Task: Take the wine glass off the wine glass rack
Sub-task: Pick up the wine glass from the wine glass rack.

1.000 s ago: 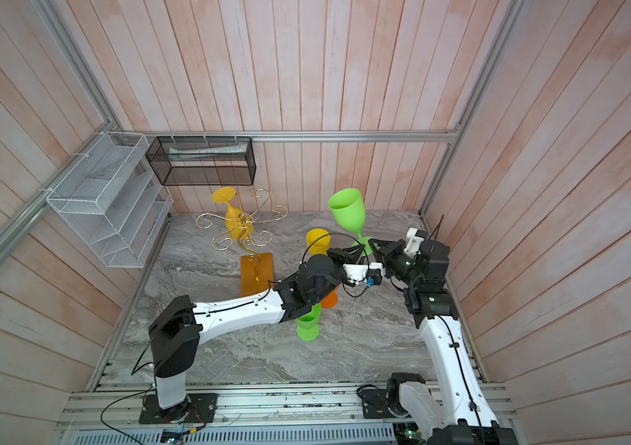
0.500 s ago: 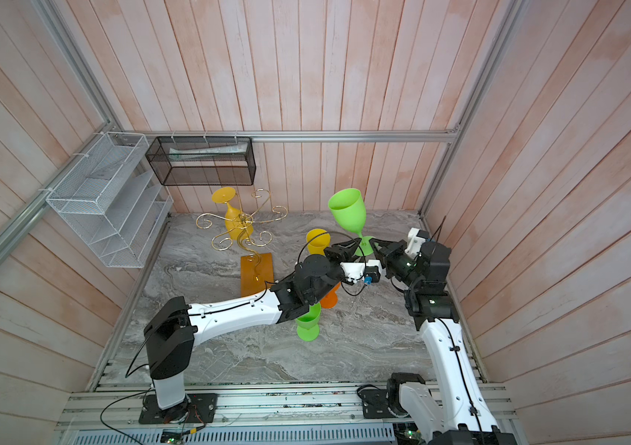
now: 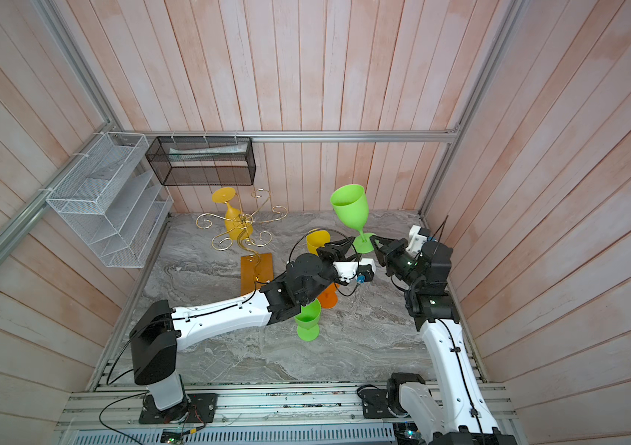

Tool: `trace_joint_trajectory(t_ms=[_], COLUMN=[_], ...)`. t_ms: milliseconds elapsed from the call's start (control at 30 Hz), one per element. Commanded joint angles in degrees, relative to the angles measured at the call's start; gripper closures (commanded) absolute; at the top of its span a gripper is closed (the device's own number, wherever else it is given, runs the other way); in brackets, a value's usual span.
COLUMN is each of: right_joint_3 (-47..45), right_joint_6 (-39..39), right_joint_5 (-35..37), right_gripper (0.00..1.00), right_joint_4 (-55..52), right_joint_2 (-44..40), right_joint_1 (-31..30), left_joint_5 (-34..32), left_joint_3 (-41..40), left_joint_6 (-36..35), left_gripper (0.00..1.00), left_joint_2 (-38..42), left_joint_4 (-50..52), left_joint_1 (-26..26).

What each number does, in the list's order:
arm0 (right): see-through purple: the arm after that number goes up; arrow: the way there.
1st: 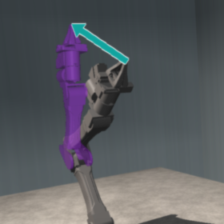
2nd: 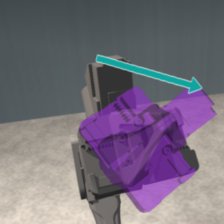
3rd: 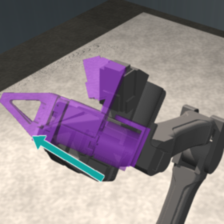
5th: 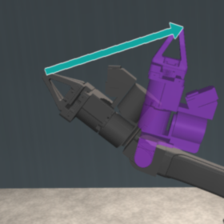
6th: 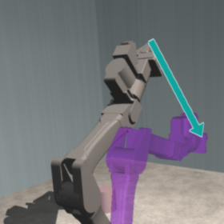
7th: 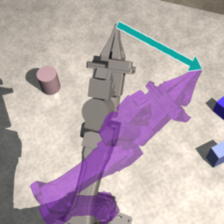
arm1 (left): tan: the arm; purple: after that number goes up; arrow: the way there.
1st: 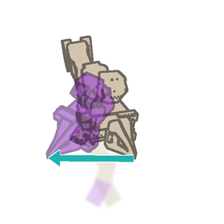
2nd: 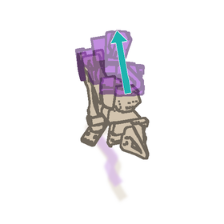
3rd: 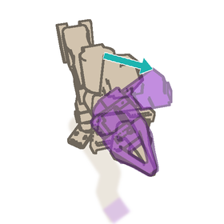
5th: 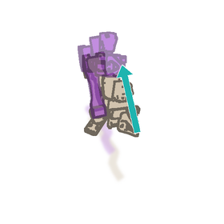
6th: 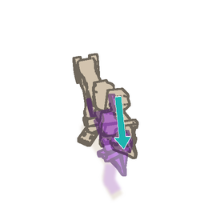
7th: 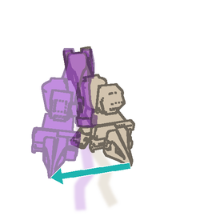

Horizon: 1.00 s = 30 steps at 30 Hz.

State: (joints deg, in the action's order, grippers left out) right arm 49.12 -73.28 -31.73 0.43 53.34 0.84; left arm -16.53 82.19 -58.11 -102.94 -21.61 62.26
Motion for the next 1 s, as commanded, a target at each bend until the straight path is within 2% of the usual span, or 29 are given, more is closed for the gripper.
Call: trace_joint_trajectory(t_ms=[0,233,433,700,967], right_joint_3=[1.0,-1.1,-1.7,-4.5,-8.2], right_joint_6=[0.8,0.1,1.4,4.6,7.5], right_joint_5=[1.7,1.3,1.5,2.4,3.1], right_gripper=[1.0,1.0,1.0,1.0,1.0], right_joint_4=[0.9,2.9,3.6,5.7,8.9], right_joint_2=[-0.9,-2.2,-2.8,-3.7,-4.3], right_joint_1=[0.4,2.9,4.5,5.6,6.5], left_joint_5=[0.3,1.3,4.0,17.8,30.9], left_joint_3=[-0.2,1.8,5.5,16.7,28.1], left_joint_6=[2.9,8.3,13.4,28.9,36.3], left_gripper=[0.44,0.39,0.38,0.37,0.36], left_joint_2=[3.4,5.3,6.8,8.6,6.0], left_joint_4=[0.6,6.5,14.1,30.1,42.0], left_joint_1=[-0.5,-0.6,-0.9,-6.1,-10.6])
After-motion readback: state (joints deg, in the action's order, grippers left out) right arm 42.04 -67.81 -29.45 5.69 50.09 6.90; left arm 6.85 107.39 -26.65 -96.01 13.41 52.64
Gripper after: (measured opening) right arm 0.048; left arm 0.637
